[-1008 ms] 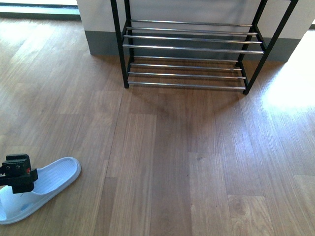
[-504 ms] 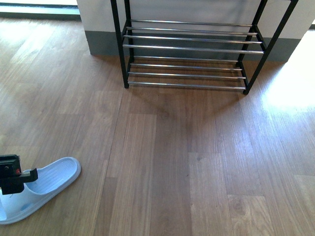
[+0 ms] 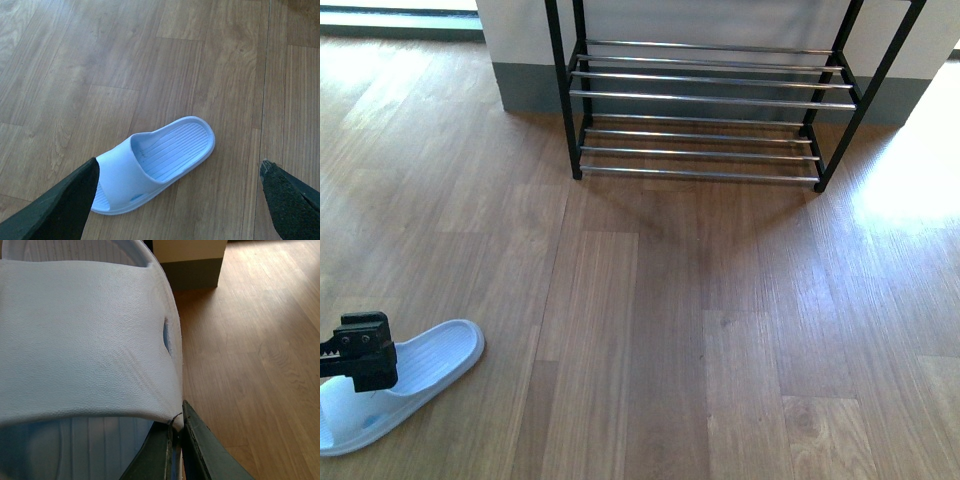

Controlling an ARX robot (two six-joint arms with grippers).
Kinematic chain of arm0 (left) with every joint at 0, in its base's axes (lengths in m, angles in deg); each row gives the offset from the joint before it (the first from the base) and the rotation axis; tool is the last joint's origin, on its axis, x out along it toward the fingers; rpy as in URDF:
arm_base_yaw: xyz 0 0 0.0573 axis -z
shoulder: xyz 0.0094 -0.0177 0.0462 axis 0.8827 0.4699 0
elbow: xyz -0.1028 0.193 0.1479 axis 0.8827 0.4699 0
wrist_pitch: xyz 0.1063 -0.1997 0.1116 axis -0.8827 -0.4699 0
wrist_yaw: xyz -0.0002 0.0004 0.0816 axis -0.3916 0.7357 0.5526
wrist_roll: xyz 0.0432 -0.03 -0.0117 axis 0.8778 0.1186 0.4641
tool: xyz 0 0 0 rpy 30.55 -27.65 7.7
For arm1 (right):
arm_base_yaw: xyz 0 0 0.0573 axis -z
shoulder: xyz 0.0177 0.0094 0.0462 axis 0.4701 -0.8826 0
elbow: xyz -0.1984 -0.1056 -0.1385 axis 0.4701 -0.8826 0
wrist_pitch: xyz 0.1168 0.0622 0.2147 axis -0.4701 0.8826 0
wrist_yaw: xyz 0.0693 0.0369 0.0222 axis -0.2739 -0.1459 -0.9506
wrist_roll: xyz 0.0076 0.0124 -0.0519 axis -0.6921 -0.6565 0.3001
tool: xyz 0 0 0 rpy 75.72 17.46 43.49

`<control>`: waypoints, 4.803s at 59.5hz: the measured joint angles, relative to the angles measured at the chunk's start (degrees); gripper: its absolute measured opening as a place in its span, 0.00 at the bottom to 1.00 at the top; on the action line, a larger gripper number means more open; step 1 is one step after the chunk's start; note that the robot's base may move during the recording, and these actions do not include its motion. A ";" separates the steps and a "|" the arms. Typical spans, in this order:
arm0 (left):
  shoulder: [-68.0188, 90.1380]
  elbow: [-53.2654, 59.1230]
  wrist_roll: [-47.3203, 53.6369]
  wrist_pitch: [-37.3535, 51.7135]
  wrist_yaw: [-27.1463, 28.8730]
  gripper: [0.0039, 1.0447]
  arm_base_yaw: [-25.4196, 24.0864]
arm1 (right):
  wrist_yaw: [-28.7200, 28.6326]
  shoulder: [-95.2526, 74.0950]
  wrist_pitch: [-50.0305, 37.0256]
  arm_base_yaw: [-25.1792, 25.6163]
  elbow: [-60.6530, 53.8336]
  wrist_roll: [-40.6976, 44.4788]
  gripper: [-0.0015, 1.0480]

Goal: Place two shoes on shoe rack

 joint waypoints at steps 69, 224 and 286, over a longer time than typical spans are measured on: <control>-44.06 15.37 2.80 -0.13 -0.22 0.62 10.34 | 0.00 0.00 0.00 -0.07 -0.04 -0.02 0.01; -21.97 3.65 1.07 -16.28 -11.04 0.91 -10.64 | 0.02 0.00 0.00 0.00 -0.04 -0.02 0.01; -33.40 7.56 0.76 -19.93 -12.39 0.91 -10.47 | 0.02 0.00 0.00 0.00 -0.04 0.00 0.01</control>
